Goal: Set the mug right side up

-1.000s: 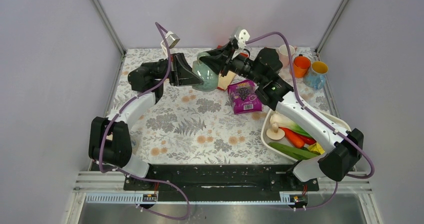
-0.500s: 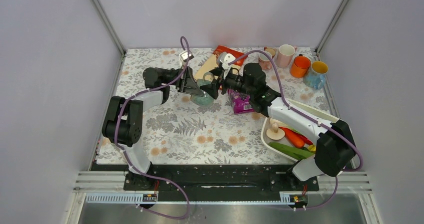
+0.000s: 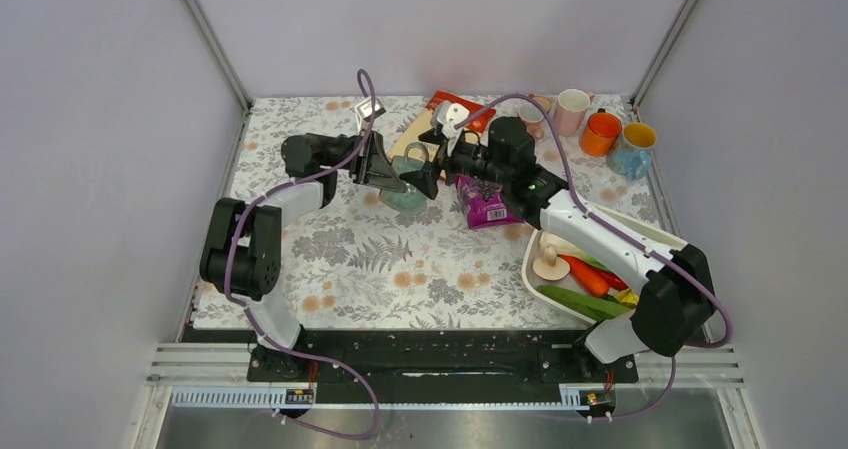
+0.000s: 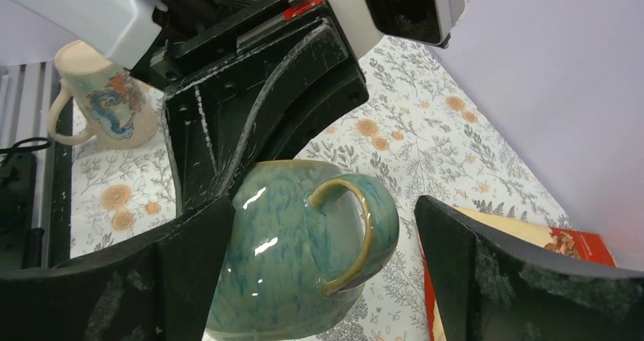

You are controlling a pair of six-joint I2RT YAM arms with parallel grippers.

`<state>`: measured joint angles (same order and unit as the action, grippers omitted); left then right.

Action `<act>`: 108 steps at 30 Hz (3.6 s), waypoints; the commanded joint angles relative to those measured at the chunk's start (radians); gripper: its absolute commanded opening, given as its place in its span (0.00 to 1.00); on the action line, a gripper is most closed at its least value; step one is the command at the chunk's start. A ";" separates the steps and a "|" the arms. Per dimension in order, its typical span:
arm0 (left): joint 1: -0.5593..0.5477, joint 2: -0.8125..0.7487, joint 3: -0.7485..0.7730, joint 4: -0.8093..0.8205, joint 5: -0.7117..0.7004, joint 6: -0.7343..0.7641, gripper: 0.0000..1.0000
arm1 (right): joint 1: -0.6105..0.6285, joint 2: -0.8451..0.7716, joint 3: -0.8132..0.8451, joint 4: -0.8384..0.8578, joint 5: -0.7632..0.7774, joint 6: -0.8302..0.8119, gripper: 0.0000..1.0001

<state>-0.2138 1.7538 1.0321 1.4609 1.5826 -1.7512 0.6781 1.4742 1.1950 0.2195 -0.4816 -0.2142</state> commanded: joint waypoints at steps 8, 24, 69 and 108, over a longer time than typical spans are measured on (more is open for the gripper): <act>0.001 -0.134 0.077 0.144 0.039 -0.022 0.00 | 0.003 -0.131 0.077 -0.156 -0.080 -0.133 0.99; 0.062 -0.210 0.205 0.143 0.070 -0.092 0.00 | 0.002 -0.199 0.077 -0.246 -0.012 -0.162 1.00; 0.397 -0.481 0.589 -2.231 -0.827 2.003 0.00 | 0.002 -0.353 -0.040 -0.282 0.896 -0.083 0.99; -0.280 -0.317 0.491 -2.731 -1.082 2.410 0.00 | 0.002 0.065 -0.083 0.046 -0.332 -0.034 0.83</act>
<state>-0.4831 1.4933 1.4509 -1.2926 0.4454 0.6666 0.6777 1.5166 1.0760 0.1234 -0.7780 -0.3248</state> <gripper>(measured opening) 0.146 0.832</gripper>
